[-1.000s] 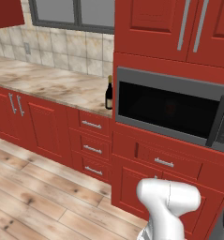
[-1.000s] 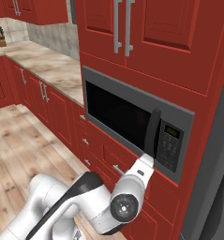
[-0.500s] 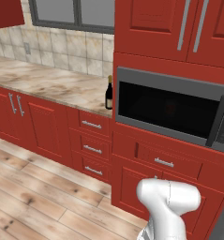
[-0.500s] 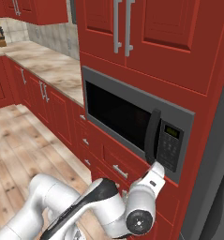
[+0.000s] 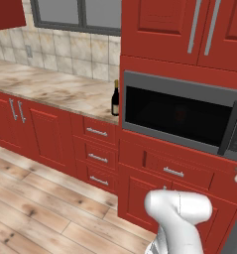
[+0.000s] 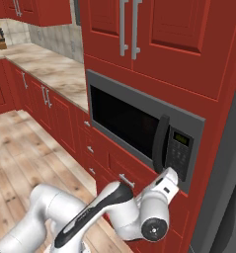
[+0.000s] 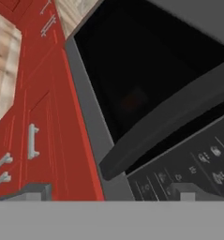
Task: Place the microwavable item in the microwave. Then, close the microwave door and press the start button.
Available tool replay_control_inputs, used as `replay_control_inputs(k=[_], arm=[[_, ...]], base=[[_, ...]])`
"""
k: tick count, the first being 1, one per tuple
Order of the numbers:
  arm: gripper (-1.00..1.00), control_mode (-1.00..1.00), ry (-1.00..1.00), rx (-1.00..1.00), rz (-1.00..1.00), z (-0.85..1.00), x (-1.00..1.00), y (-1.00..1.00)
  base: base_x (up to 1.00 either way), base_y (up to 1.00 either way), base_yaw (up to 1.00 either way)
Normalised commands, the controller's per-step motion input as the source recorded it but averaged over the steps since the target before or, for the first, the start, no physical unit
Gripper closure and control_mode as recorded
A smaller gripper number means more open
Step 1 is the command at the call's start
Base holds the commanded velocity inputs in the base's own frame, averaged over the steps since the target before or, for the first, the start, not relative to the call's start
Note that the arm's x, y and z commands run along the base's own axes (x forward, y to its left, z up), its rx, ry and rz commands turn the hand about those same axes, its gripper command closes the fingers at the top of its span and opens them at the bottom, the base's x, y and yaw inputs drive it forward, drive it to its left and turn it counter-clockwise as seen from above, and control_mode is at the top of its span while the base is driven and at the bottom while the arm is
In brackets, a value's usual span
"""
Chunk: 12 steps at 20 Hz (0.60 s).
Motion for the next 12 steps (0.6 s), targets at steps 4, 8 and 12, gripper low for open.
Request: replay_control_inputs(k=[4,8,12], arm=[[-1.00,-1.00,0.00,0.09,0.00,-0.10,0.25,-0.34],[-1.00,-1.00,0.00,0.09,0.00,-0.15,0.19,-0.38],[-1.00,-1.00,0.00,0.07,0.00,-0.23,0.12,-0.33]], base=[[0.00,0.00,0.00],[0.00,0.00,0.00],[0.00,0.00,0.00]])
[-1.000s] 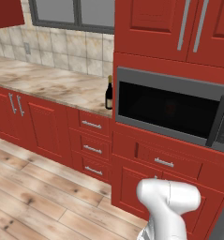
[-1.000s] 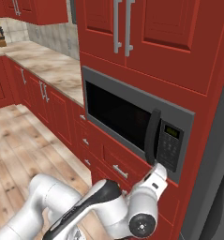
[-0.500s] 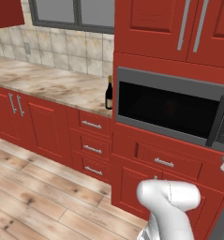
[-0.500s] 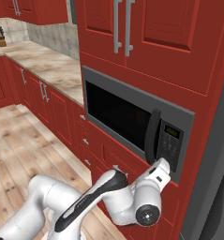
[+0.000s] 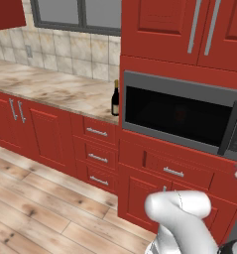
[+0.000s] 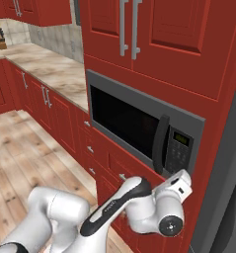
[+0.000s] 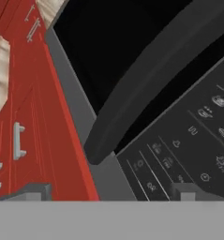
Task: Place the microwavable item in the microwave. Then, close the microwave door and press the start button.
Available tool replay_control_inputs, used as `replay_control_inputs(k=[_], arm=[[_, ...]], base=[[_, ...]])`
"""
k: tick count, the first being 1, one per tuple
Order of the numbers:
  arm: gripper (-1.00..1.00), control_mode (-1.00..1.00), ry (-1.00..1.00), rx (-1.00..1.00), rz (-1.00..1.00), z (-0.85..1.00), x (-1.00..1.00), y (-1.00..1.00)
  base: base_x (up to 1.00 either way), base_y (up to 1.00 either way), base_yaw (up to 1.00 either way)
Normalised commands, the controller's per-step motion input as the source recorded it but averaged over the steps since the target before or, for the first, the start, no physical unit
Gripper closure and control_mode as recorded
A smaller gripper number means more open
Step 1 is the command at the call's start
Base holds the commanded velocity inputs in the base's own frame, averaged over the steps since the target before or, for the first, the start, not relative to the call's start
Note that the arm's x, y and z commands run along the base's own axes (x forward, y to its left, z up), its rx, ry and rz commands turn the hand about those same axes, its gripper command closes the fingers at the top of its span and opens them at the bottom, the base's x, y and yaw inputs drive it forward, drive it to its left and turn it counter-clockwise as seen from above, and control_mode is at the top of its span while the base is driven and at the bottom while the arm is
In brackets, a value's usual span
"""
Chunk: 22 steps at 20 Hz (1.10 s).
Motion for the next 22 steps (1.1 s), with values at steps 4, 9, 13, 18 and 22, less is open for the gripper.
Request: replay_control_inputs(k=[4,9,13,18,22], arm=[[-1.00,-1.00,0.00,0.05,0.00,-0.34,0.16,-0.19],[-1.00,-1.00,0.00,0.05,0.00,-0.24,0.25,-0.17],[-1.00,-1.00,0.00,0.05,0.00,-0.13,0.31,-0.11],[-1.00,-1.00,0.00,0.06,0.00,-0.17,0.26,-0.16],[-1.00,-1.00,0.00,0.06,0.00,-0.26,0.28,-0.15]], base=[[0.00,0.00,0.00],[0.00,0.00,0.00],[0.00,0.00,0.00],[0.00,0.00,0.00],[0.00,0.00,0.00]])
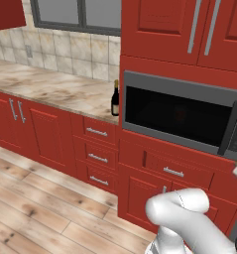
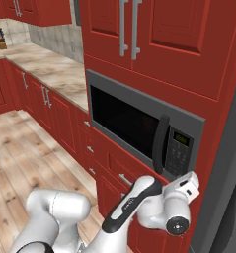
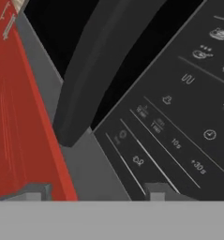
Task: Place the microwavable item in the microwave. Then, close the microwave door and press the start button.
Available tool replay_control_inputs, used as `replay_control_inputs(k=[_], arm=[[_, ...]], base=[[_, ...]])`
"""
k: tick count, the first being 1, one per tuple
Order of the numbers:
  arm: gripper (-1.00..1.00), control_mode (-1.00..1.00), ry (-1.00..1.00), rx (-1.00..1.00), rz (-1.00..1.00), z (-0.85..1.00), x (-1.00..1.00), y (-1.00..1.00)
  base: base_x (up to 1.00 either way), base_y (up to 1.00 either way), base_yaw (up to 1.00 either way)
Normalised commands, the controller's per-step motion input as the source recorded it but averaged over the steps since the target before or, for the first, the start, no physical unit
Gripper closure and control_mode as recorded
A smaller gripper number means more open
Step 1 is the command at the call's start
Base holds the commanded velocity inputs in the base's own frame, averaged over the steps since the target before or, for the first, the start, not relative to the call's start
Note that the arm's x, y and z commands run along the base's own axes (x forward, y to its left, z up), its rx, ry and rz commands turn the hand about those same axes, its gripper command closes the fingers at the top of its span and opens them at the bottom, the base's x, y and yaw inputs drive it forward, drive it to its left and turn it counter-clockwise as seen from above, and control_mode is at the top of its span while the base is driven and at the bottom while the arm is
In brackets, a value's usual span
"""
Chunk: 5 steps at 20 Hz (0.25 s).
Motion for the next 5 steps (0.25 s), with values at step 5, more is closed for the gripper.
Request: replay_control_inputs(k=[5], arm=[[-1.00,-1.00,0.00,0.05,0.00,-0.14,0.38,-0.07]], base=[[0.00,0.00,0.00]])
